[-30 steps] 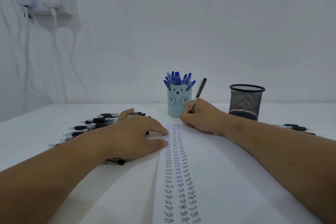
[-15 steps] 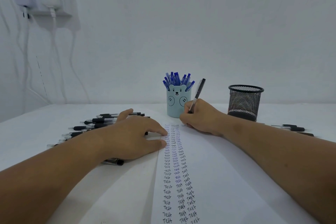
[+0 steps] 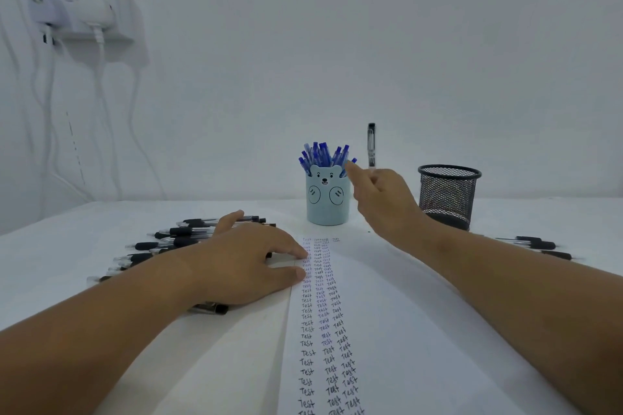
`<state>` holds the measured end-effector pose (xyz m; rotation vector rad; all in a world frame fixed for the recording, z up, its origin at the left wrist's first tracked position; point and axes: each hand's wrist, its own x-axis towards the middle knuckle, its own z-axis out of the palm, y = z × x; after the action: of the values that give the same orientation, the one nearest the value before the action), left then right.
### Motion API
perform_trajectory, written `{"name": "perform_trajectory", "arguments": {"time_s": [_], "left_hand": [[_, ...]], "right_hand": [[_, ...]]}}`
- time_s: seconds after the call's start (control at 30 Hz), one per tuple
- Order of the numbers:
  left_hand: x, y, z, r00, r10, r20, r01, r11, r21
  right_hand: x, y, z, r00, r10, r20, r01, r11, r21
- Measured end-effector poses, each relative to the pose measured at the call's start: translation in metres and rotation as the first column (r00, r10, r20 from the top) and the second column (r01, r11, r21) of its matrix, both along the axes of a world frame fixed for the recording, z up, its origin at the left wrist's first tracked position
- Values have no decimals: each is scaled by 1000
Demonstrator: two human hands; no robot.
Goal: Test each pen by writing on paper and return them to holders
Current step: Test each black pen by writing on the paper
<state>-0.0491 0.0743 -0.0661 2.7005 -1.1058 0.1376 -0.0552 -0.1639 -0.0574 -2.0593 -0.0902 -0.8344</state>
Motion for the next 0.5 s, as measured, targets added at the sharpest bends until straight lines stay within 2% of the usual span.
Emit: {"name": "perform_trajectory", "arguments": {"time_s": [0.13, 0.27, 0.5], "left_hand": [[0, 0, -1, 1000, -1, 2, 1, 1000, -8], [0, -1, -1, 1000, -1, 11, 1, 1000, -4], [0, 0, -2, 1000, -4, 10, 4, 1000, 19]], "right_hand": [[-7, 3, -3, 996, 72, 54, -60, 978, -200], [-7, 4, -10, 1000, -3, 14, 9, 880, -475], [-16, 9, -2, 995, -48, -86, -14, 795, -607]]}}
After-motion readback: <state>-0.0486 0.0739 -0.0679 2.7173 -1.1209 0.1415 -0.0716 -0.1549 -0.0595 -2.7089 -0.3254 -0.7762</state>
